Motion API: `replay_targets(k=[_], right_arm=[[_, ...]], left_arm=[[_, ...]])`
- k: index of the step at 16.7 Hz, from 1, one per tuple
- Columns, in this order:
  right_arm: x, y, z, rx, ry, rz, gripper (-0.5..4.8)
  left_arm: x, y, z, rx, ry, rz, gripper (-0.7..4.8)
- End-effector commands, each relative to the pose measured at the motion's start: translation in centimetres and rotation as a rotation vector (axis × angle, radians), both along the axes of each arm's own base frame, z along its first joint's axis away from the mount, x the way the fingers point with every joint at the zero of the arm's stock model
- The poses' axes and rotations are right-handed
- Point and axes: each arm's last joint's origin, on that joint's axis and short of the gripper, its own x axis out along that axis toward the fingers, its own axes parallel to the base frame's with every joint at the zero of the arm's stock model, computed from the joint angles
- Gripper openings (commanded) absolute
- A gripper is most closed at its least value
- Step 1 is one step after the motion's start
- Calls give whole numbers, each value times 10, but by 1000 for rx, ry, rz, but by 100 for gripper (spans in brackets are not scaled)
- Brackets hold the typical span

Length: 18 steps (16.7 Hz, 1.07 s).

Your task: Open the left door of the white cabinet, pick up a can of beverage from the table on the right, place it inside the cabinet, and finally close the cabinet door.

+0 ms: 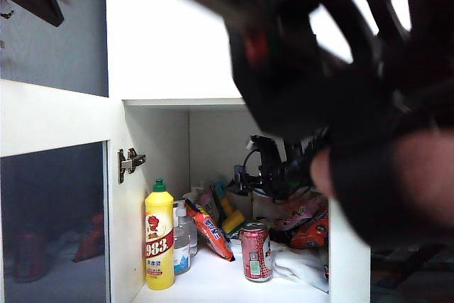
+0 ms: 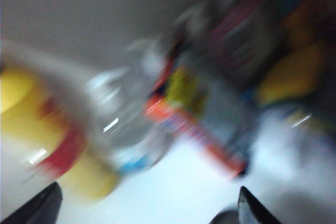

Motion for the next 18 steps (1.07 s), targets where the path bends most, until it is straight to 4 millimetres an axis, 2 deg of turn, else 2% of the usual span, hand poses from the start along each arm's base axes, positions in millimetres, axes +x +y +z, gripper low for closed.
replay_targets(k=[1,3,5,9,11,12,18], right_arm=[[-3,-8,8,-16,153,49,426],[-9,-18,-2,-43,296,80,426],[-14,-24,1,-37,384,131,426],[-24,-22,22,-102,435,201,426],[-30,-15,21,-113,484,217,426],[-32,-12,19,-131,506,205,407],[-32,-13,18,-135,502,198,404]], left_arm=[[1,0,2,-14,-22,2,476],[0,0,2,-13,-21,3,475],[0,0,2,-12,-21,2,476],[0,0,2,-13,-19,2,475],[0,0,2,-13,-18,2,476],[0,0,2,-12,-18,2,475],[1,-1,4,-36,-34,6,475]])
